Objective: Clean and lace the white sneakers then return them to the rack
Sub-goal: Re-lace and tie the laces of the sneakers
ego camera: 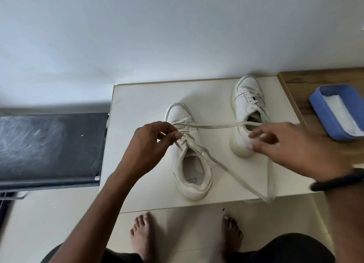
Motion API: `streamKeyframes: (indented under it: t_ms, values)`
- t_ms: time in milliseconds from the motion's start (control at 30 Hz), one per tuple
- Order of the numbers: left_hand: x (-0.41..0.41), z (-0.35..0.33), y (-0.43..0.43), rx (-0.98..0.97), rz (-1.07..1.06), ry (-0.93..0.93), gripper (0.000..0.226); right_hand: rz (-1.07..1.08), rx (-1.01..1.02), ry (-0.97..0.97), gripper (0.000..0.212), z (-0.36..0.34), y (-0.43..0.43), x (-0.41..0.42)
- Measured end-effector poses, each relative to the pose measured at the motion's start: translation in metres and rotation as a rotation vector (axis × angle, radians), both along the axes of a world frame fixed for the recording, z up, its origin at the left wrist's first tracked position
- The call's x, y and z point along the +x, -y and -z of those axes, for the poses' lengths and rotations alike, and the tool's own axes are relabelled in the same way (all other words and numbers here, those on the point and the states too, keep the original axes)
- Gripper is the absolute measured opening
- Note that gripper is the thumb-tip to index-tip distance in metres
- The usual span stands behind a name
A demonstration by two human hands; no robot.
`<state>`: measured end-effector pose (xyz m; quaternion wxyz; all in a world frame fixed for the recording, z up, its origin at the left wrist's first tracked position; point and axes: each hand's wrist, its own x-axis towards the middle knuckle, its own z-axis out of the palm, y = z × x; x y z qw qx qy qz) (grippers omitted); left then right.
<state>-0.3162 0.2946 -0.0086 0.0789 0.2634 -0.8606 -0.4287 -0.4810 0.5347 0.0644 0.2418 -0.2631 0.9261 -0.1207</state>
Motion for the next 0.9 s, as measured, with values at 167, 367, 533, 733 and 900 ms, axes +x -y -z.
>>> streamKeyframes:
  t_ms: [167, 367, 533, 733, 900]
  values:
    - [-0.001, -0.004, -0.003, 0.062, 0.022, 0.003, 0.021, -0.039, -0.286, -0.207, 0.023, 0.019, 0.043, 0.034]
    - [-0.001, -0.008, -0.006, 0.135, 0.032, -0.015, 0.025, -0.138, -0.463, -0.174, 0.022, 0.064, 0.070, 0.060]
    - [0.003, -0.006, 0.002, 0.120, 0.010, -0.002, 0.011, -0.126, -0.508, -0.202, 0.011, 0.066, 0.071, 0.055]
    - [0.021, 0.001, 0.000, 0.028, -0.043, -0.052, 0.006, -0.033, -0.522, 0.032, 0.015, 0.040, 0.042, 0.033]
    - [0.039, 0.024, -0.004, -0.264, -0.130, -0.040, 0.004, 0.055, -0.323, -0.128, 0.022, 0.044, 0.032, 0.026]
